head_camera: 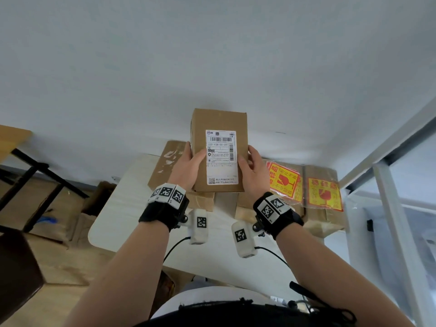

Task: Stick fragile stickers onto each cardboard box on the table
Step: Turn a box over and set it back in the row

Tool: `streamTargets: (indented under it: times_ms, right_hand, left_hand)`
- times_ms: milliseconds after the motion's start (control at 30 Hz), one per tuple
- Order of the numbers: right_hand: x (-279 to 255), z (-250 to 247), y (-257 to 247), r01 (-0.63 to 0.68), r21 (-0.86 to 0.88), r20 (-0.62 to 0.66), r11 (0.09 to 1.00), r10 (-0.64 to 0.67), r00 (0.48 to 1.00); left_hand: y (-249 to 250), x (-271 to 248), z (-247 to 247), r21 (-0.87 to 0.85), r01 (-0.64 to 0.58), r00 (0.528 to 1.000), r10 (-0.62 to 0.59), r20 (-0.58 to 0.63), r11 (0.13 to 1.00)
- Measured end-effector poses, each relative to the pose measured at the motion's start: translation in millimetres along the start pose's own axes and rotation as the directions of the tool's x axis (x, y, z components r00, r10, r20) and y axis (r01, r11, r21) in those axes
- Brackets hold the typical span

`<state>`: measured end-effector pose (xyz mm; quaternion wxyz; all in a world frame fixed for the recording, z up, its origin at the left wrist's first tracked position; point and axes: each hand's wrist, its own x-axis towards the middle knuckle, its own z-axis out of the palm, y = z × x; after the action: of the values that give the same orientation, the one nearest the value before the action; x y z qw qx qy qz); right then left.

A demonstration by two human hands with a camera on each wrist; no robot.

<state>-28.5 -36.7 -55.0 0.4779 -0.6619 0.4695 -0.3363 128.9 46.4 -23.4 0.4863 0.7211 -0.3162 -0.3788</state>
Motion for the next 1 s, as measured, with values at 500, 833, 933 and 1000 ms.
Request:
streamTargets:
  times_ms: [500, 833, 933, 1000]
  right_hand:
    - [3, -31, 32, -0.083, 0.082, -0.055, 0.993, 0.088, 0.995]
    - [-7, -22, 47, -0.155, 0.121, 0.007, 0.980, 0.156, 0.988]
    - [-5, -13, 44, -0.168, -0.003, -0.003, 0.986, 0.168, 0.986]
    - [-7, -6, 42, -0.112, -0.148, 0.003, 0.983, 0.114, 0.993]
  left_hand:
    - [-37, 23, 51, -0.135, 0.092, 0.991, -0.078, 0.108, 0.987]
    - [-80, 39, 64, -0.164, 0.284, 0.950, -0.255, 0.179, 0.945]
    - [-103, 51, 57, -0.164, 0.301, 0.948, -0.276, 0.159, 0.939]
    - [-97, 45, 49, -0.189, 0.300, 0.949, -0.272, 0.162, 0.935]
